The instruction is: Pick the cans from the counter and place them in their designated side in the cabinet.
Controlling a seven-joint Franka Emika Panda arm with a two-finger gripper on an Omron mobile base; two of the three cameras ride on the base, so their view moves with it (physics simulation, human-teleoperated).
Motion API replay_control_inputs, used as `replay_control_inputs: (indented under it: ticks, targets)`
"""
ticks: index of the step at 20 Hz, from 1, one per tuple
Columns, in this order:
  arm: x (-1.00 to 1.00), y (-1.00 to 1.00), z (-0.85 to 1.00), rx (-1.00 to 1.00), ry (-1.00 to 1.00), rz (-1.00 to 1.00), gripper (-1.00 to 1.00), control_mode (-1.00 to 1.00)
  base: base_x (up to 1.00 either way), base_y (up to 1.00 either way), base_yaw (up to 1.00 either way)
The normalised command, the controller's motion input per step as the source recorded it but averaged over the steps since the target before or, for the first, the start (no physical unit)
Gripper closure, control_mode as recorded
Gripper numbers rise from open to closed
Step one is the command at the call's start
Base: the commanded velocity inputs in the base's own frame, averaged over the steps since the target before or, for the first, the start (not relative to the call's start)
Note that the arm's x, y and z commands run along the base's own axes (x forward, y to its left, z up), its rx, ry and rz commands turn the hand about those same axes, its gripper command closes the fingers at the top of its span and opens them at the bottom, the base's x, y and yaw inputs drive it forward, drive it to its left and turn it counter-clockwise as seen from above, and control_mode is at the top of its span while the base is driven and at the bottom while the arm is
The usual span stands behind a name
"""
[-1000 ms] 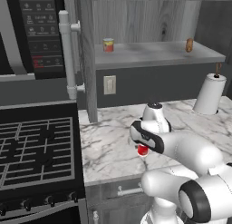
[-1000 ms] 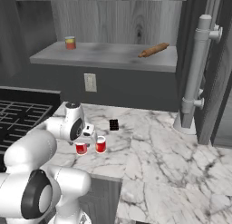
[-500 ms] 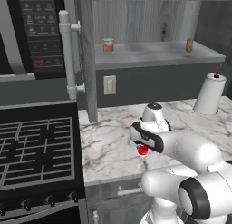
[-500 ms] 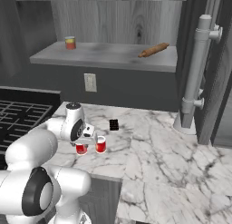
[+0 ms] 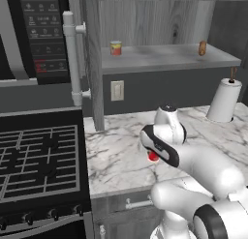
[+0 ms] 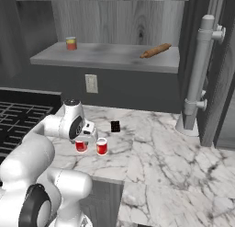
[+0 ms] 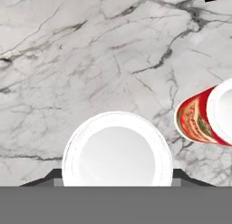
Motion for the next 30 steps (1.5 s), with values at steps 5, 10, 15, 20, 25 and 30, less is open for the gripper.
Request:
replay_control_inputs:
  ticks: [5, 10, 15, 20, 25, 30]
  targets:
    - [-0.24, -0.05, 0.65, 0.00, -0.07, 0.00, 1.00, -1.00, 0.00, 0.00, 0.00]
    - [-0.20, 0.00, 0.67, 0.00, -0.06, 0.00, 1.00, -1.00, 0.00, 0.00, 0.00]
    - [-0.17, 0.00, 0.67, 0.00, -0.03, 0.00, 1.00, -1.00, 0.00, 0.00, 0.00]
    - [-0.13, 0.00, 0.69, 0.00, -0.07, 0.00, 1.00, -1.00, 0.00, 0.00, 0.00]
    - [-0.08, 0.00, 0.63, 0.00, -0.11, 0.00, 1.00, -1.00, 0.00, 0.00, 0.00]
    - [-0.05, 0.00, 0.64, 0.00, -0.12, 0.00, 1.00, -1.00, 0.00, 0.00, 0.00]
